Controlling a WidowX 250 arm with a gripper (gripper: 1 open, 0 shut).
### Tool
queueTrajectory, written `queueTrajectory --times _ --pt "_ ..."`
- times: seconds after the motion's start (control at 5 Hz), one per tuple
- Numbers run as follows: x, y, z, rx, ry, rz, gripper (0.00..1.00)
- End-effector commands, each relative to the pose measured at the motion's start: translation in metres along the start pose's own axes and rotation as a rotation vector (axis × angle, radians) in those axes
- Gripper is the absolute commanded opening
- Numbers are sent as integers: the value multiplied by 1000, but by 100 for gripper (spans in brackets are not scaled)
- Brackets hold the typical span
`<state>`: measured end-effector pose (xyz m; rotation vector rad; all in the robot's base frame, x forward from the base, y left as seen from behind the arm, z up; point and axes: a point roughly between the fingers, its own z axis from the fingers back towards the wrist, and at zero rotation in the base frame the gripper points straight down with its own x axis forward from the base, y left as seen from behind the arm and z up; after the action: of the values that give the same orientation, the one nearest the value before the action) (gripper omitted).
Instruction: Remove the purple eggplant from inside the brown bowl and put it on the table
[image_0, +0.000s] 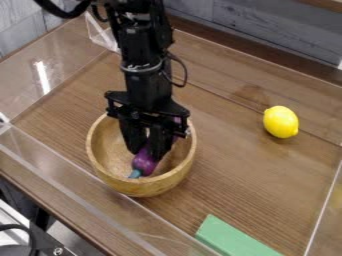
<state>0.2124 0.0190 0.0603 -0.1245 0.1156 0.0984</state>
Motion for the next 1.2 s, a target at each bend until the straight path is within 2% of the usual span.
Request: queueTrajectory --times 0.0,1.0 --pt "10 -7 20 -7 -77 -6 0" --pt "13 -28 33 -66 -83 19 0"
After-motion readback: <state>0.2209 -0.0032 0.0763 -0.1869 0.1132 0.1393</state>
